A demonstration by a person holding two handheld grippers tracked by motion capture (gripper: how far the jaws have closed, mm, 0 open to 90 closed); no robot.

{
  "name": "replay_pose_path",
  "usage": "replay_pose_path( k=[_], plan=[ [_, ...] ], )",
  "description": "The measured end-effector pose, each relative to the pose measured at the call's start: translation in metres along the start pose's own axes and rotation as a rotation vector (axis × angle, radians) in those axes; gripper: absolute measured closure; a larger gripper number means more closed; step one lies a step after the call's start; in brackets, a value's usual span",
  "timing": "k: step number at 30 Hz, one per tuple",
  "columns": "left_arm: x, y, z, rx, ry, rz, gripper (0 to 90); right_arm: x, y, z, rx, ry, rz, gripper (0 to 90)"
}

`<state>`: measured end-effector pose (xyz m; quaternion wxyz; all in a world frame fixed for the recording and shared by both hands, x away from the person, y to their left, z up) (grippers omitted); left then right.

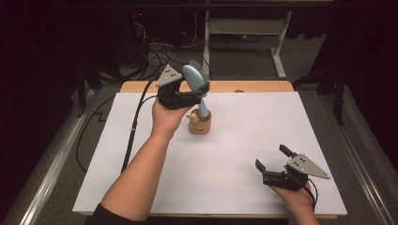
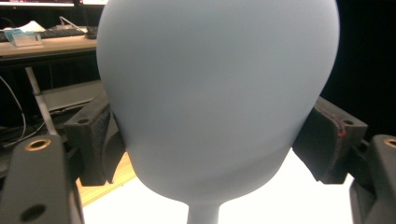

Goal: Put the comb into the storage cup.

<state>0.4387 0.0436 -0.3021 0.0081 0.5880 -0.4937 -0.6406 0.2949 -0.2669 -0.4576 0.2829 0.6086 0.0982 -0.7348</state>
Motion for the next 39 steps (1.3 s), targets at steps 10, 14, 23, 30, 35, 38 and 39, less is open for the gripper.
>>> replay_pose_path(
  k=[10, 14, 23, 30, 35, 38, 39],
  plan=[
    [0.009, -0.012, -0.009, -0.034, -0.003, 0.004, 20.5, 0.0, 0.001, 0.001, 0.003, 0.005, -0.007, 0.0],
    [0.015, -0.017, -0.012, -0.048, -0.011, 0.007, 20.6, 0.0, 0.0, 0.001, 0.001, 0.008, -0.005, 0.0],
    [0.025, -0.028, -0.013, -0.059, -0.019, 0.016, 20.6, 0.0, 0.001, 0.001, 0.003, 0.011, -0.003, 0.0],
    [0.032, -0.039, -0.015, -0.081, -0.027, 0.022, 20.6, 0.0, 0.001, 0.001, 0.001, 0.012, -0.004, 0.0],
    [0.039, -0.044, -0.017, -0.093, -0.035, 0.018, 20.5, 0.0, 0.0, 0.001, -0.001, 0.011, -0.004, 0.0],
    [0.041, -0.046, -0.017, -0.091, -0.032, 0.024, 20.5, 0.001, 0.0, 0.001, -0.001, 0.014, -0.005, 0.0],
    [0.042, -0.047, -0.017, -0.092, -0.033, 0.025, 20.5, 0.001, 0.0, 0.001, -0.001, 0.012, -0.003, 0.0]
  ],
)
Point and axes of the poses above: each handheld gripper's, and its own axes: z roughly backward along the jaws, x roughly out of its underside, y roughly to its right, the point moved 1 cm from there along -z, roughly forward along the jaws, and after that the axes turned 11 degrees about z, right-handed, at the moved point
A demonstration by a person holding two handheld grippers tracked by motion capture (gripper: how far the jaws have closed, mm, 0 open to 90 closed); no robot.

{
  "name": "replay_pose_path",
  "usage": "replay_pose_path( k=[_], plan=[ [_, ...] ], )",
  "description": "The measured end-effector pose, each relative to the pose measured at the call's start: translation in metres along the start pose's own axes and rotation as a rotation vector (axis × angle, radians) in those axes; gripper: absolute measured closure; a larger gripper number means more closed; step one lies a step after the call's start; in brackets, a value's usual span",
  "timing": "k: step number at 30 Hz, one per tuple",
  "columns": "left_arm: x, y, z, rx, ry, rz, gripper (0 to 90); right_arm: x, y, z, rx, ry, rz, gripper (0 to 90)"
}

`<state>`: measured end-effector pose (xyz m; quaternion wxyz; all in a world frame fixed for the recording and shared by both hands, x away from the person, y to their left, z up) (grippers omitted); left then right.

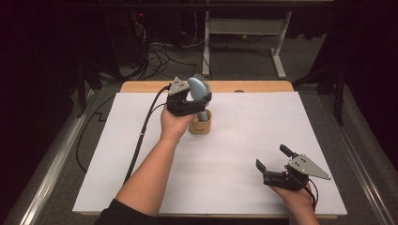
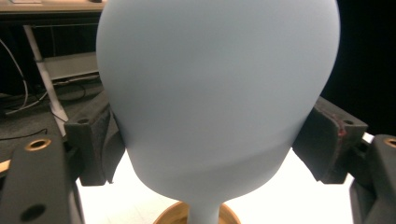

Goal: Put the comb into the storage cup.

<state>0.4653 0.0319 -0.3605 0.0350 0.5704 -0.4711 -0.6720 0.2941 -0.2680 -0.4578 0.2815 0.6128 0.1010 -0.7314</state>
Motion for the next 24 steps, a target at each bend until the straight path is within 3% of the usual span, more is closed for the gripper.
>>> replay_pose_path(
  k=[6, 14, 24],
  plan=[
    [0.004, -0.007, 0.0, -0.002, 0.004, 0.025, 20.5, 0.0, -0.001, -0.001, -0.005, -0.002, -0.001, 0.0],
    [0.008, -0.008, -0.002, -0.004, -0.004, 0.01, 20.5, 0.0, -0.002, -0.001, -0.007, -0.003, 0.005, 0.1],
    [0.005, -0.012, -0.002, -0.007, -0.007, 0.031, 20.1, 0.0, -0.002, -0.001, -0.007, -0.004, 0.006, 0.0]
  ],
)
Point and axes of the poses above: each handheld gripper's, and its own axes: z roughly backward along the jaws, x roughly out of its underside, y roughly to its right, the point moved 1 cm from there along -z, roughly forward along the jaws, and after that the axes turned 11 degrees about z, right-handed, at the moved point
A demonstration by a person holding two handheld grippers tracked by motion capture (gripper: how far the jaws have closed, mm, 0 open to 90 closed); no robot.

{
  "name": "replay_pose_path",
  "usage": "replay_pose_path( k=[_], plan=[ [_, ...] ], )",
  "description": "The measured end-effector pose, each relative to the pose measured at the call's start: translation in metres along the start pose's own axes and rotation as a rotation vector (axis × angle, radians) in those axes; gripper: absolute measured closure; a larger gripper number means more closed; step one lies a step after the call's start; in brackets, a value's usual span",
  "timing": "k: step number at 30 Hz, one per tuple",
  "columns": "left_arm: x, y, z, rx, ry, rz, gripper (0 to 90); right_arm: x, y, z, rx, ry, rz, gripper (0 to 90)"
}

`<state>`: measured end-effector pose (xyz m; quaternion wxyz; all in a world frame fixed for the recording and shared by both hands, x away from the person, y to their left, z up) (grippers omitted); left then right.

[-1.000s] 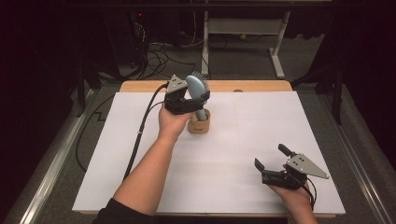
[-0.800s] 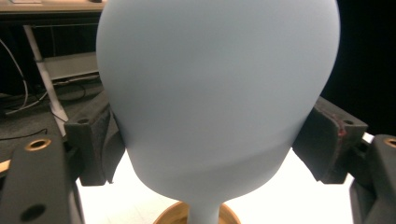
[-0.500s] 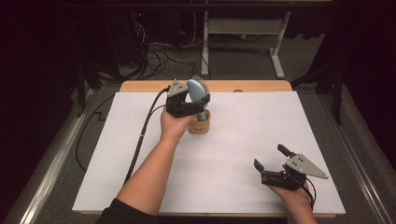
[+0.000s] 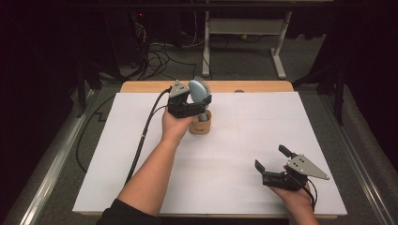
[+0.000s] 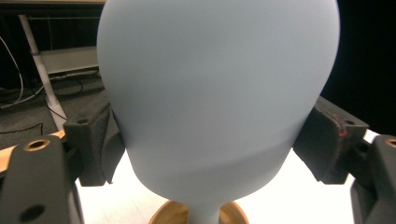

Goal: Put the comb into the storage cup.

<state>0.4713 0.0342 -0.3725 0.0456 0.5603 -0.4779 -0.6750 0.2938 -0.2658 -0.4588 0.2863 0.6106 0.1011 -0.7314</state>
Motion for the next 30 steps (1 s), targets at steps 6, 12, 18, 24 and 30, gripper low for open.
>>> replay_pose_path(
  k=[6, 12, 18, 24, 30],
  plan=[
    [-0.005, -0.003, 0.003, -0.007, -0.014, 0.01, 19.7, 0.0, 0.0, 0.0, 0.001, -0.002, -0.001, 0.0],
    [-0.008, -0.007, 0.005, -0.017, -0.022, 0.006, 19.1, 0.0, 0.0, 0.0, 0.0, -0.007, -0.004, 0.1],
    [-0.012, -0.017, 0.009, -0.039, -0.009, 0.017, 17.1, 0.001, 0.0, 0.0, -0.001, -0.011, -0.007, 0.0],
    [-0.013, -0.023, 0.012, -0.047, 0.003, 0.028, 16.1, 0.001, 0.0, 0.0, 0.0, -0.011, -0.004, 0.0],
    [-0.015, -0.025, 0.015, -0.052, -0.003, 0.027, 15.6, 0.002, 0.0, -0.001, -0.002, -0.017, -0.004, 0.0]
  ],
)
Point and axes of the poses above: each handheld gripper's, and its own axes: z roughly backward along the jaws, x roughly out of its underside, y roughly to its right, the point moved 1 cm from there along -z, roughly forward along the jaws, and after that the axes turned 11 degrees about z, right-handed, at the moved point
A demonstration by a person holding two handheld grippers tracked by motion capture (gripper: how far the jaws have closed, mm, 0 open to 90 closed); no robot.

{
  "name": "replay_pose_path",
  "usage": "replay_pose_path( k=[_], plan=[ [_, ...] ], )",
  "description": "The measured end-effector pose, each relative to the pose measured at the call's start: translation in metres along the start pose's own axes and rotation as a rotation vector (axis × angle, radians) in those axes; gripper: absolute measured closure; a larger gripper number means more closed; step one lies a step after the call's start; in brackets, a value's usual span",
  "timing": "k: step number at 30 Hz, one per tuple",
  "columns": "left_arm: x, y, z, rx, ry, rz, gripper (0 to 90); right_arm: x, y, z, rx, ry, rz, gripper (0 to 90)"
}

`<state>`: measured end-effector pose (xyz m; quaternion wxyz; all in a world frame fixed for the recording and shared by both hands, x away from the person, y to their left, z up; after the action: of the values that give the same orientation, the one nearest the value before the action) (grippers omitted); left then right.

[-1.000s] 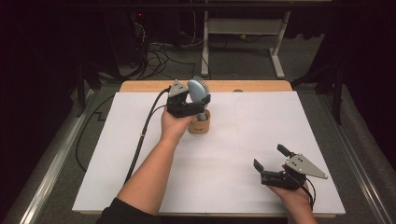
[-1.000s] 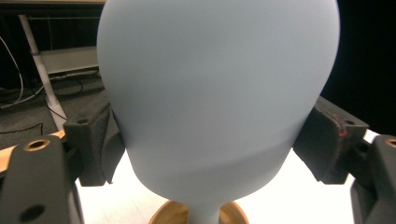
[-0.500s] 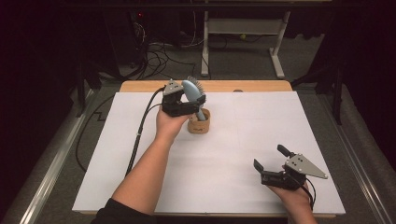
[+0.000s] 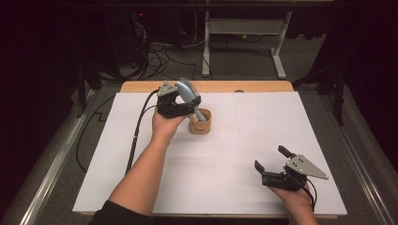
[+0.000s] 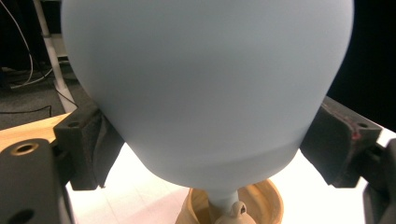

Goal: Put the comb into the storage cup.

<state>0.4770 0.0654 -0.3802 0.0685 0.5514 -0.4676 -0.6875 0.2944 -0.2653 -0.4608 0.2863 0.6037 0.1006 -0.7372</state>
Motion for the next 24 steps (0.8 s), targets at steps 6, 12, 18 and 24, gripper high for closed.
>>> replay_pose_path(
  k=[6, 12, 18, 24],
  plan=[
    [-0.002, -0.003, 0.001, -0.007, 0.007, 0.002, 14.8, 0.001, 0.001, 0.0, 0.002, -0.001, -0.005, 0.0],
    [-0.004, -0.007, 0.003, -0.015, 0.021, 0.012, 14.1, 0.0, 0.001, 0.0, 0.002, 0.0, -0.001, 0.0],
    [-0.006, -0.011, 0.006, -0.021, 0.023, 0.016, 13.0, 0.0, 0.0, 0.0, 0.004, -0.003, 0.001, 0.0],
    [-0.009, -0.016, 0.01, -0.033, 0.027, 0.019, 11.4, 0.0, 0.0, -0.001, 0.003, -0.006, 0.002, 0.0]
  ],
)
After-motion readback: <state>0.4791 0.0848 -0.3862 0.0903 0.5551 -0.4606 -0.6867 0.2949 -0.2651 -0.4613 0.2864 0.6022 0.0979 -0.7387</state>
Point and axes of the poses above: each handheld gripper's, and its own axes: z roughly backward along the jaws, x roughly out of its underside, y roughly to its right, the point moved 1 cm from there along -z, roughly forward along the jaws, and after that the axes turned 11 degrees about z, right-handed, at the moved point
